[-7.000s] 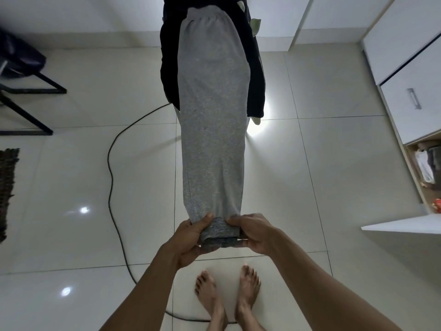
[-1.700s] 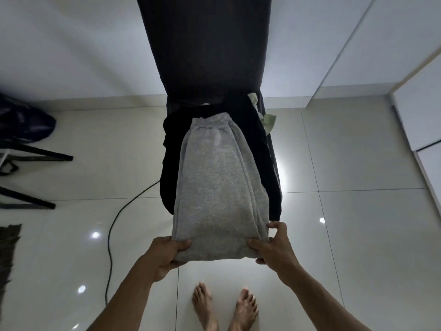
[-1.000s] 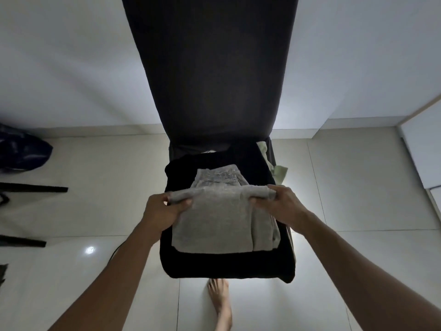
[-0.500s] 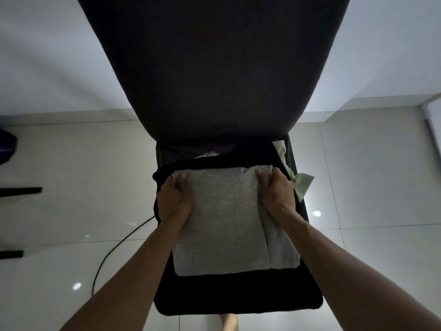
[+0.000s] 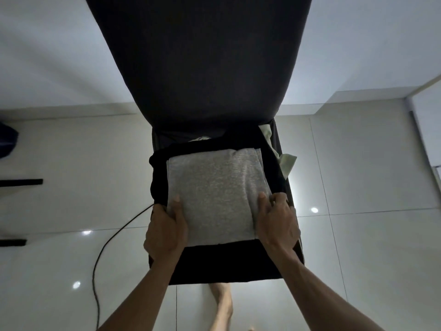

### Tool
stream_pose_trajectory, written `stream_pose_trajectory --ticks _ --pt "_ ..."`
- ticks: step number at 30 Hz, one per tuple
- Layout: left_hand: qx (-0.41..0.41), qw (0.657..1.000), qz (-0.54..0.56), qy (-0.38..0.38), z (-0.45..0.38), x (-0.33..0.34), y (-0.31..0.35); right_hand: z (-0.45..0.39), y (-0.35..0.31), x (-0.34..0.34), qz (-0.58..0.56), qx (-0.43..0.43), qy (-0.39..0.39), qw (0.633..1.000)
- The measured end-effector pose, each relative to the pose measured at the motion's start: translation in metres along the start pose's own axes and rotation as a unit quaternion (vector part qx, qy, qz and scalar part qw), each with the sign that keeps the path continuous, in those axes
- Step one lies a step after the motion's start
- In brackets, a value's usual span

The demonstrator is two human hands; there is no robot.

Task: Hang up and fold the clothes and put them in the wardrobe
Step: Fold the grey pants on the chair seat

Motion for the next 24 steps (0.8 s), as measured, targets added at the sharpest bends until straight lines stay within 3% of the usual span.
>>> stream_pose_trajectory --ticks 3,11,16,21,24 --pt "0.012 1.0 0.005 0.012 0.003 0.004 -0.004 -0.002 0.002 0.003 0.048 -0.035 -0.012 0.998" --pt "0.014 0.994 0.098 0.037 -0.009 0.013 -0.005 -0.015 0.024 -0.018 0.041 -0.062 -0.022 0.997" --pt "-0.031 0.997 0.046 0.06 0.018 0.015 -0.023 0.002 0.031 -0.007 -0.006 -0.004 -0.011 1.0" --pt "-0.029 0.998 0.019 0.055 0.012 0.02 -0.029 -0.003 0.031 -0.008 0.022 -0.066 -0.043 0.997" --pt "-0.046 0.997 0.04 0.048 0.006 0.022 -0.029 -0.007 0.033 -0.009 0.014 -0.049 -0.048 0.998"
Point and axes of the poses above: each hand's wrist, its own z-axis away from the middle knuckle, its own x-axis out of the palm, y = z × x, the point moved 1 cm from there along -z, towards the middle knuckle, and after that the axes turned 4 degrees about -y, right-handed, at the moved point
